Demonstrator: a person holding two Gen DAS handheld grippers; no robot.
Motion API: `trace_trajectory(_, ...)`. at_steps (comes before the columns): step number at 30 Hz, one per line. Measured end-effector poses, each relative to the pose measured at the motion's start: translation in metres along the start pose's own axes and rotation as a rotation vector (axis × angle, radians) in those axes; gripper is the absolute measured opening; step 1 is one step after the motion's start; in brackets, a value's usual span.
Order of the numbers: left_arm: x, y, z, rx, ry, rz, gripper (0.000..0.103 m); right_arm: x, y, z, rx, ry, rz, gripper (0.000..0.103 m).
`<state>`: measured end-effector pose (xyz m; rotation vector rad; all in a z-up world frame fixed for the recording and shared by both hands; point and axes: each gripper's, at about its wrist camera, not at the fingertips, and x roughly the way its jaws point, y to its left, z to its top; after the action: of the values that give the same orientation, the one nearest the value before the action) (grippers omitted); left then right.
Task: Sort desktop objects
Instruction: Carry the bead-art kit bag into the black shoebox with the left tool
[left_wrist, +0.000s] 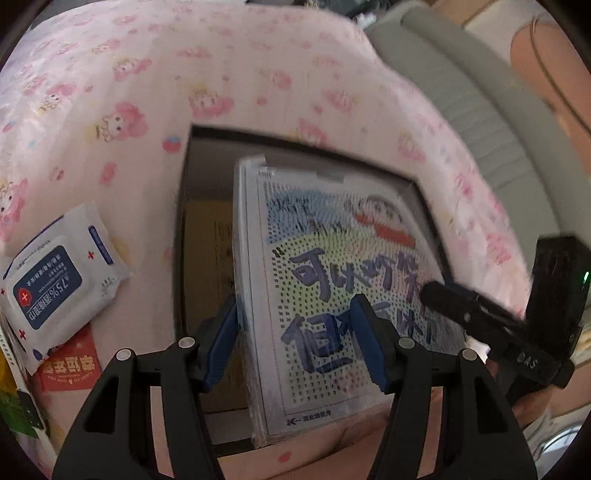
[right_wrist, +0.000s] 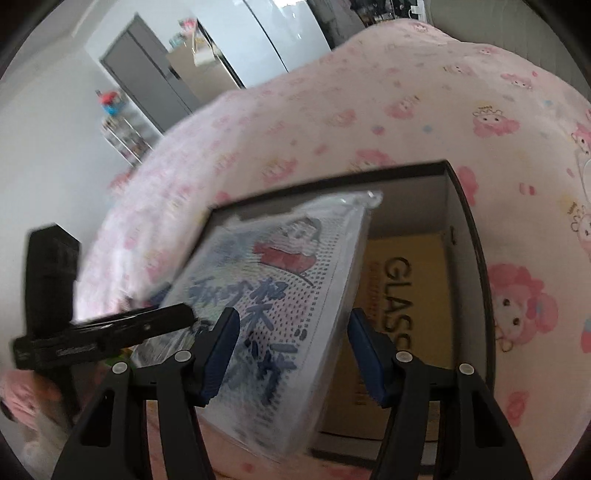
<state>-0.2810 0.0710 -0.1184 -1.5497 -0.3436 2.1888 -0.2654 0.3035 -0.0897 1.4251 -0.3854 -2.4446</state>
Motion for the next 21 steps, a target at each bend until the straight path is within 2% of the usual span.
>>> trace_trajectory(5,0.011,0.011,0.002,-0.024,0.026,0.023,0.061,0.027,-0.004,0.004,0.011,0.095,-0.014,0.057)
trace_trajectory(12,0.016,0.0,-0.008,0.042,0.081,0.086,0.061,0.053,-0.023,0.0,0.11,0.207,0.01,0.056)
trace_trajectory(17,0.01,0.003,-0.013,0.044,0.066,0.092,0.061,0.05,-0.025,-0.001,0.124,0.19,0.003,0.056)
trace_trajectory(21,0.006,0.005,-0.012,0.063,0.027,0.116,0.05,0.034,-0.023,-0.002,0.101,0.117,-0.03,0.056)
